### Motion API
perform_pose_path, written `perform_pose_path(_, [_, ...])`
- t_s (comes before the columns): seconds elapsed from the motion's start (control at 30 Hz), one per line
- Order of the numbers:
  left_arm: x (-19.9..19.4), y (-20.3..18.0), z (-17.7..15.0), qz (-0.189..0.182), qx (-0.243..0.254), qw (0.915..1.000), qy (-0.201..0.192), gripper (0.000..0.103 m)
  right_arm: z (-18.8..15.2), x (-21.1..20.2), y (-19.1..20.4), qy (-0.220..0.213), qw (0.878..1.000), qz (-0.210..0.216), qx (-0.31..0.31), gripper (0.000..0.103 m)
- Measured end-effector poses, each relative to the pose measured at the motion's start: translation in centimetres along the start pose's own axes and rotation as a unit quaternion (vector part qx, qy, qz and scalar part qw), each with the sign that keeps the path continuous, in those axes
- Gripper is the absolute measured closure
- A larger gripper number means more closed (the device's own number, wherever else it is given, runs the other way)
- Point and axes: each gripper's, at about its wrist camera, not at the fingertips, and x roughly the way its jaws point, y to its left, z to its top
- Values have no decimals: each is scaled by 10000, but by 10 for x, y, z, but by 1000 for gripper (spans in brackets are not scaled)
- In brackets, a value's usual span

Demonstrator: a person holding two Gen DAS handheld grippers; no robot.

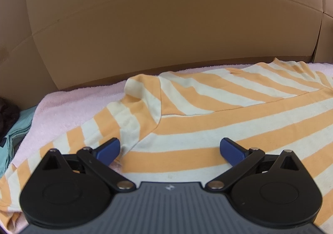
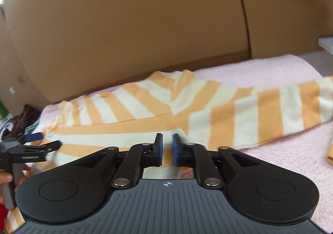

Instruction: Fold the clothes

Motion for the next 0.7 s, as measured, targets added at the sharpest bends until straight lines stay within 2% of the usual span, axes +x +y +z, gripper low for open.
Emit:
perform_pose_path(0.03, [0, 0, 0, 3, 6, 10000, -4, 1, 1, -3, -5, -126, 9998, -121, 136, 103])
perform_pose_path(0.1, [0, -2, -1, 29, 63, 10000, -25, 1, 2, -8, -11, -361, 9966, -664, 331, 103])
perform_pose_path(0.23, [-2, -6, -1, 105, 154, 9998, -64, 1, 1, -10, -21, -423, 9955, -533, 663, 103])
perform_pose_path(0.53, [-2, -10, -1, 216, 281, 9993, -112, 1, 1, -8, -3, -322, 9935, -1052, -284, 94])
perform_pose_path(0.63, [-4, -13, -2, 278, 353, 9989, -142, 1, -11, -37, 18, -632, 9887, -1280, -467, 90])
perform_pose_path(0.67, [-4, -13, -2, 297, 377, 9987, -153, 1, -16, -49, 27, -791, 9870, -1308, -495, 84])
perform_pose_path(0.7, [-5, -14, -2, 308, 390, 9986, -162, 1, -24, -61, 34, -938, 9861, -1287, -480, 61])
